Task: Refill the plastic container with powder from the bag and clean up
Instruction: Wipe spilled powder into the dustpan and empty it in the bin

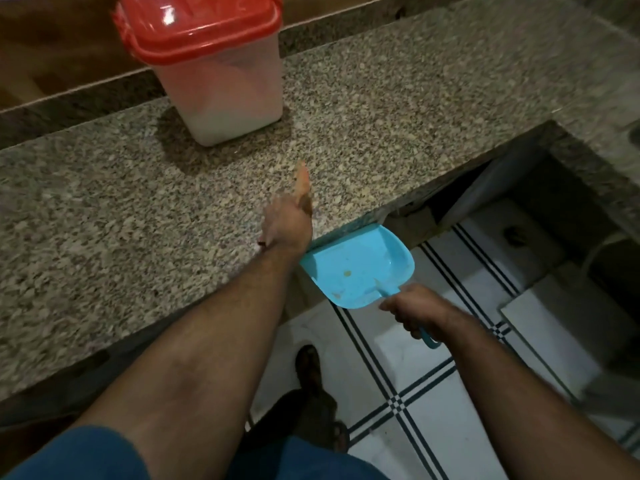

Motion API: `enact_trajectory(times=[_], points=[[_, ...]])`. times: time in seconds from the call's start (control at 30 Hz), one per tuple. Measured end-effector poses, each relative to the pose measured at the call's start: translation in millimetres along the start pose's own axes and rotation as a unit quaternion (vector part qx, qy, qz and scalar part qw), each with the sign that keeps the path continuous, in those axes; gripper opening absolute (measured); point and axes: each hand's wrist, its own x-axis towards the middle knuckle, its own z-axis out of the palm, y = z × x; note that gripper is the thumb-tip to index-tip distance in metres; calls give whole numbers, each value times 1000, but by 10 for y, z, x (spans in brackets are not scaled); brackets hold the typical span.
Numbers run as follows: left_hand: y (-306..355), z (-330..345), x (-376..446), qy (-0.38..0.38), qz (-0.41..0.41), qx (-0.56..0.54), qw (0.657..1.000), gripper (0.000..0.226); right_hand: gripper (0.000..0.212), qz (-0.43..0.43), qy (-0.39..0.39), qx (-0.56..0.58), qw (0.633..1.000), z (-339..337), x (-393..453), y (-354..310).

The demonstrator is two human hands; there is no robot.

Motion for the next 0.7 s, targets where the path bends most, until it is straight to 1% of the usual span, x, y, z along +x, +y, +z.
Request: enact_trajectory(times=[0.03, 0.07, 0.13, 0.17, 0.2, 0.27, 0.33, 0.4, 0.47, 0.5, 0.53, 0.57, 0.6, 0.63, 0.7], points=[[4, 136, -3, -39, 16, 36, 998, 30, 20, 7, -1, -3, 1000, -62, 44, -23], [49, 244, -35, -85, 46, 48, 994, 30, 20, 14, -3, -5, 1000, -121, 80, -47], [213, 350, -37, -147, 110, -1, 983, 32, 17, 26, -7, -14, 1000, -237, 136, -96], [329, 356, 47, -165, 115, -39, 979, 34, 13, 31, -6, -18, 999, -297, 157, -115], [456, 368, 186, -168, 109, -76, 977, 35, 11, 36, -4, -20, 999, -357, 171, -122], [728, 435, 545, -157, 113, -114, 974, 37, 15, 42, 1, -21, 999, -475, 198, -130], [1089, 581, 806, -184, 160, -109, 964, 39, 22, 43, 5, -22, 999, -587, 249, -157], [1555, 585, 808, -232, 239, -117, 936, 45, 26, 44, 6, -21, 999, -685, 317, -188], [1836, 700, 742, -288, 274, -106, 912, 41, 27, 40, 1, -24, 999, -748, 389, -226], [1855, 789, 714, -316, 292, -68, 900, 38, 27, 38, -2, -27, 999, -772, 422, -243], [1798, 883, 717, -350, 286, -34, 891, 42, 25, 38, -5, -28, 999, -790, 454, -255], [1704, 934, 685, -367, 300, -4, 881, 49, 23, 36, -10, -30, 999, -807, 486, -258], [1589, 951, 658, -379, 296, 15, 876, 51, 19, 33, -16, -32, 999, -821, 522, -253], [1433, 951, 651, -365, 309, 24, 878, 47, 16, 30, -21, -37, 999, -839, 557, -250], [1162, 718, 525, -339, 298, 9, 892, 46, 14, 22, -36, -53, 998, -882, 609, -257]])
